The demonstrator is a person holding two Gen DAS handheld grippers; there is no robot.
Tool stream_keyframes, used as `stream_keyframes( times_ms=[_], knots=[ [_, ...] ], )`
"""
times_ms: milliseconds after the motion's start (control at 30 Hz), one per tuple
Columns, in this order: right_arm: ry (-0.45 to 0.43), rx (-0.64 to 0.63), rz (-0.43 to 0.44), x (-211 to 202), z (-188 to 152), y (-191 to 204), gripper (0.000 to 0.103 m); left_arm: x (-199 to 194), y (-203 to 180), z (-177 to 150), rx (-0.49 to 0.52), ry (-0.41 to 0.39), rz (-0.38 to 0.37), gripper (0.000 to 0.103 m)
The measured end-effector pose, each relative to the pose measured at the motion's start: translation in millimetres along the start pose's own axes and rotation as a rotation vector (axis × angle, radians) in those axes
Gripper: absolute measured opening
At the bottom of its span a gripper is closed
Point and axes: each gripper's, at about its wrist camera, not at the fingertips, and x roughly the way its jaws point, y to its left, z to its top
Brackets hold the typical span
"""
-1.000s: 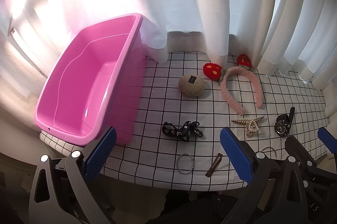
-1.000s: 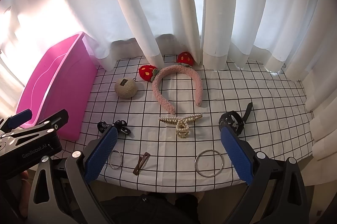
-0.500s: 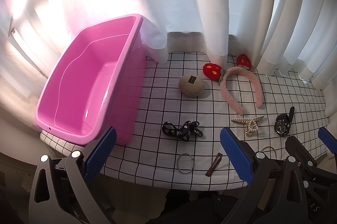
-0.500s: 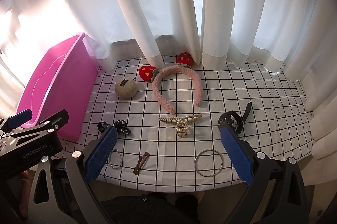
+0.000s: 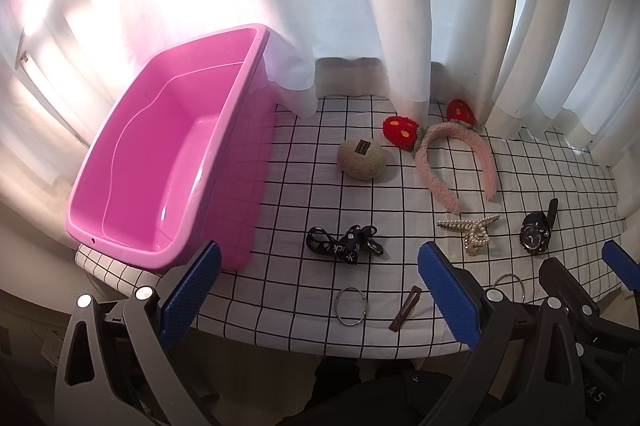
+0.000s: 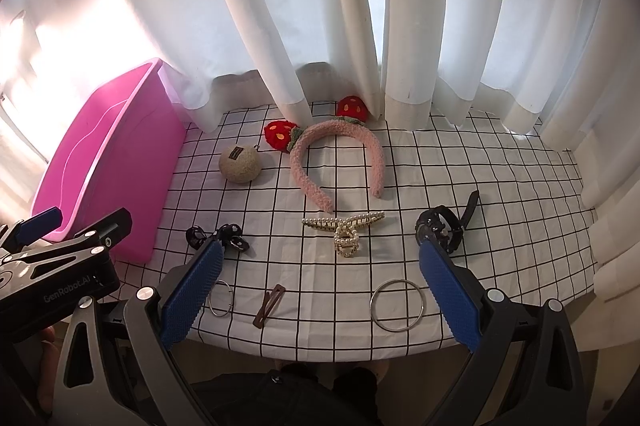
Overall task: Organize jewelry
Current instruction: 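Lower the left tool to the silver bangle while the right tool lowers to the larger silver ring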
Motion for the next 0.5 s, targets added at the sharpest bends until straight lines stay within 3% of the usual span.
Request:
stream_keyframes(
  times_ms=[233, 500],
  knots=[
    [0.022, 0.036, 0.037, 6, -15, -21, 0.094, 16, 2, -16, -0.012, 0.030, -0.018, 0.097],
    [0.149, 0.096, 0.091, 50, -55, -63, 0.094, 67, -4, -63, 0.018, 0.117, -0.020, 0.097]
  ],
)
